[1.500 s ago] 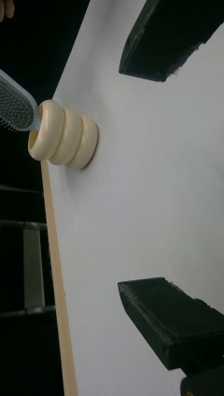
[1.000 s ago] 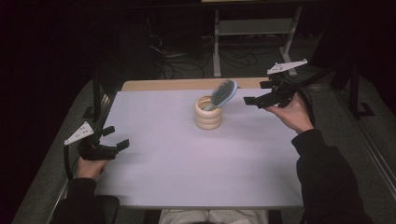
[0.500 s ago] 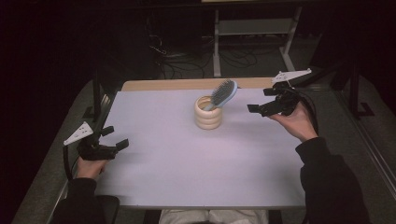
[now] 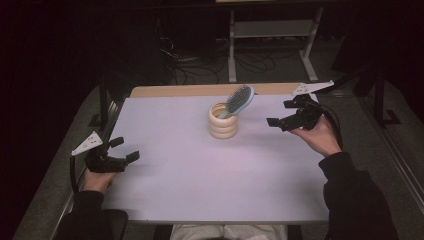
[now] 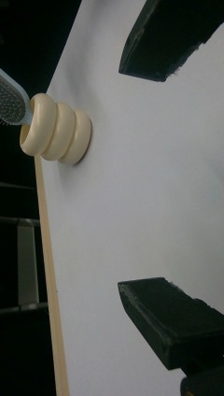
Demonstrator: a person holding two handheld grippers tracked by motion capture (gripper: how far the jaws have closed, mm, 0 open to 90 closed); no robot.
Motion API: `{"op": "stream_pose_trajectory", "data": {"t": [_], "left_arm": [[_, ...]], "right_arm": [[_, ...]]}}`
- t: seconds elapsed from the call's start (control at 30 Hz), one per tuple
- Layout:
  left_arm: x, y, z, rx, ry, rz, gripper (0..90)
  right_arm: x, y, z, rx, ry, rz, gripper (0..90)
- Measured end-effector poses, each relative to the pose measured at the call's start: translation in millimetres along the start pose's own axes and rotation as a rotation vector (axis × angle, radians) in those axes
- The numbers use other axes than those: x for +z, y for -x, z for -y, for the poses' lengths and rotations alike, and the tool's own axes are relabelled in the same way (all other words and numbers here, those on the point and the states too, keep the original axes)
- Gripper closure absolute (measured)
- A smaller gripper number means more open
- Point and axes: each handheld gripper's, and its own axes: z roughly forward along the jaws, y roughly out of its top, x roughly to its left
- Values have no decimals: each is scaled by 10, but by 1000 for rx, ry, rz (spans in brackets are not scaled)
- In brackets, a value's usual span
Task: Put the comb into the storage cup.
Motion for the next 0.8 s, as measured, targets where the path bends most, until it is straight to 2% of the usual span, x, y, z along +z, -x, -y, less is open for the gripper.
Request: {"op": "stream_pose_trajectory", "data": {"t": [0.27,0.8], "left_arm": [[11,5,5,5,-10,4,0],[1,11,3,-2,-7,10,0]], "right_arm": [[1,-20,183,8,-10,-6,0],[-9,-97,411,11,-7,-30,0]]}}
